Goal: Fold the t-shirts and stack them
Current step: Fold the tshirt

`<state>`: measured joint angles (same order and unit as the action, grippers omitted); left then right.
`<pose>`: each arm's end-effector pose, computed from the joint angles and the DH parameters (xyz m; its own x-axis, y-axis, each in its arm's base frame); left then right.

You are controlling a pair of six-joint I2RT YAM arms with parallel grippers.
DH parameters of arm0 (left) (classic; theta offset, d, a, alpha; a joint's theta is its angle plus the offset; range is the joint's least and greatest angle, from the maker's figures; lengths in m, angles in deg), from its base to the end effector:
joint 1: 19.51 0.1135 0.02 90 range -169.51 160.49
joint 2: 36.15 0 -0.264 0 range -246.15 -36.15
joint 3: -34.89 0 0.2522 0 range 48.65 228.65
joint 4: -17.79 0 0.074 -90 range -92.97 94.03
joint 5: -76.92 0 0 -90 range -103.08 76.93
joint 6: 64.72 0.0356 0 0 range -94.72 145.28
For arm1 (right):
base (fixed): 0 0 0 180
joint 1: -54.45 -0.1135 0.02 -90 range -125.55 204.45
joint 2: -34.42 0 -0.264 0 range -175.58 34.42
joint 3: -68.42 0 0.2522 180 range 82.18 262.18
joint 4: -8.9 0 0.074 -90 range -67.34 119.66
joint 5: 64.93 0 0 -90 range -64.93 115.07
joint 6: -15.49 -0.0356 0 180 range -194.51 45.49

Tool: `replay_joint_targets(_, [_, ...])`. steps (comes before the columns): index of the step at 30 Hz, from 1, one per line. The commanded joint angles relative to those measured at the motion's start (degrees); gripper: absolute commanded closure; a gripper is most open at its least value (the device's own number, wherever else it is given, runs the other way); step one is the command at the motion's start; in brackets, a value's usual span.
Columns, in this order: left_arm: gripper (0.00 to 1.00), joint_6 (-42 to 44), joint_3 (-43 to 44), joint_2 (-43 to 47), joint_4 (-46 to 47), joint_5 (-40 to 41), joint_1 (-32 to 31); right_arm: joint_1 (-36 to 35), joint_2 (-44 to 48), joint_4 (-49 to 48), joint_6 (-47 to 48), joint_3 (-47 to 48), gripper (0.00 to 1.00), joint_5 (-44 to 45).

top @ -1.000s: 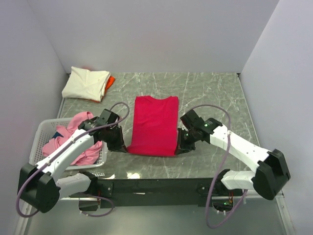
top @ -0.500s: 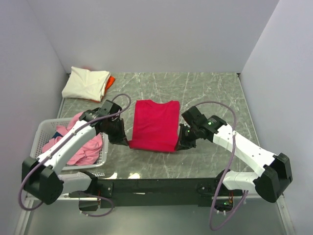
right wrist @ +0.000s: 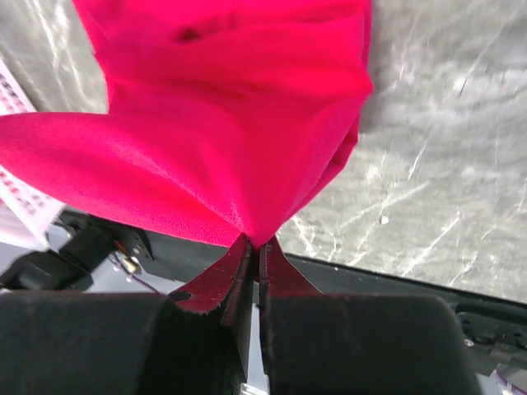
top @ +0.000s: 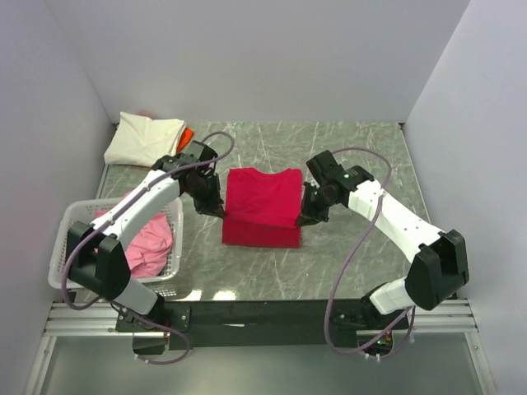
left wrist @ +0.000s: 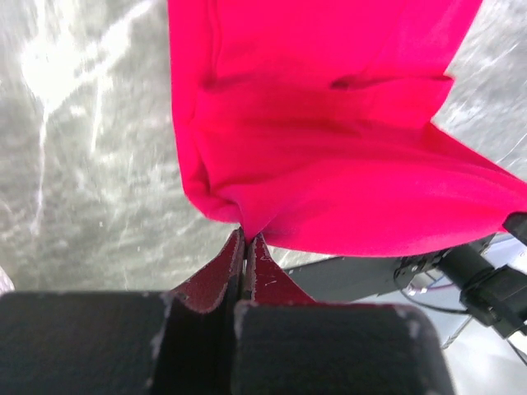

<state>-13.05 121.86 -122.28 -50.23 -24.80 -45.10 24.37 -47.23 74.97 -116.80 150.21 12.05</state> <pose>0.2644 -0.1346 0.2803 -0.9585 -0.2143 -0.1881 -0.1281 0.9130 -0.3874 0.2367 0.1464 0.2761 -0.9666 0.1978 -0.1633 0.1116 0.8975 0.4266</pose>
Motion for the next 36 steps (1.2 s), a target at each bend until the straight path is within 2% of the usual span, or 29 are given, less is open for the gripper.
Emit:
replay_joint_targets(1, [1.0, 2.64, 4.65, -2.46, 0.03, 0.3, 1.84, 1.61, -2.36, 2.79, 2.47, 5.18, 1.0, 1.85])
replay_joint_targets(7, [1.0, 4.83, 9.66, -7.65, 0.82, -2.51, 5.19, 3.72, -7.46, 3.14, 3.78, 10.18, 1.0, 1.85])
replay_joint_targets(14, [1.0, 6.77, 17.48, -15.98, 1.61, -5.41, 6.25, 5.3, -14.59, 4.9, 5.1, 19.4, 1.0, 2.47])
replay_joint_targets(23, [1.0, 8.97, 25.92, -24.86, 1.0, -7.52, 8.0, 8.29, -21.97, 5.52, 6.68, 26.44, 1.0, 2.21])
replay_joint_targets(36, [1.0, 9.41, 35.6, -33.4, 0.38, -10.51, 10.64, 11.72, -32.95, 7.1, 9.32, 37.52, 1.0, 1.42])
